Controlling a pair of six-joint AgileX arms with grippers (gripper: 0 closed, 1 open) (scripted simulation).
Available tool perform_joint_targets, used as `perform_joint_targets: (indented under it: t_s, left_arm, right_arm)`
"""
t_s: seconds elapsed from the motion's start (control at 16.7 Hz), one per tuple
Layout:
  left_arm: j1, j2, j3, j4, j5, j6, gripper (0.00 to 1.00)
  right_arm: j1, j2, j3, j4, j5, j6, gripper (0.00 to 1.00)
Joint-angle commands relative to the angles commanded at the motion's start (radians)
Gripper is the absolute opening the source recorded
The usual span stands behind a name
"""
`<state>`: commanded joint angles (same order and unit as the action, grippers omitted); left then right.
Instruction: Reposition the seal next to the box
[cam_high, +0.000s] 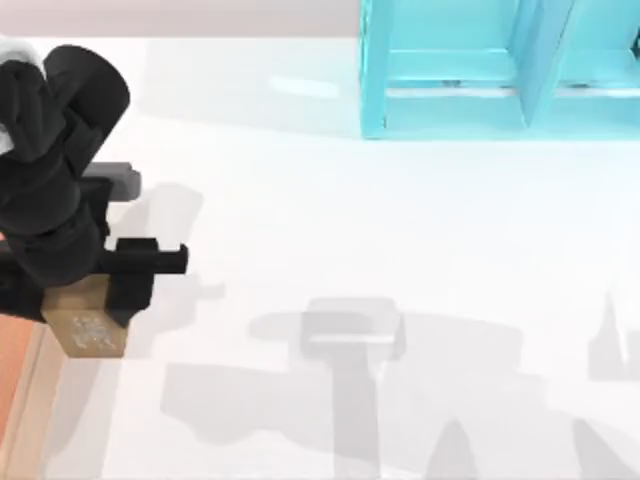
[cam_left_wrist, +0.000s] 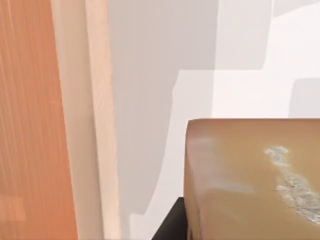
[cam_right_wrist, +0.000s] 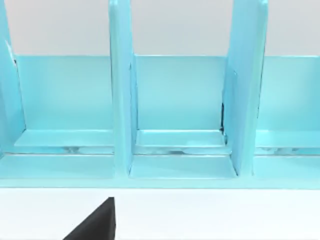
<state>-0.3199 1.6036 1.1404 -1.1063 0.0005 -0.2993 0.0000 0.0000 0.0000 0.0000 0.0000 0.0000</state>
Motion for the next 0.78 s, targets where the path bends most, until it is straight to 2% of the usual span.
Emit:
perform_joint_targets:
  t_s: [0.48,0.78]
  left_arm:
    - [0.000,0.000,0.000,0.000,0.000,0.000,0.98]
    - [0.000,0.000,0.000,0.000,0.000,0.000,1.00]
  right_arm:
    - [0.000,0.000,0.000,0.000,0.000,0.000,1.00]
    - [0.000,0.000,0.000,0.000,0.000,0.000,1.00]
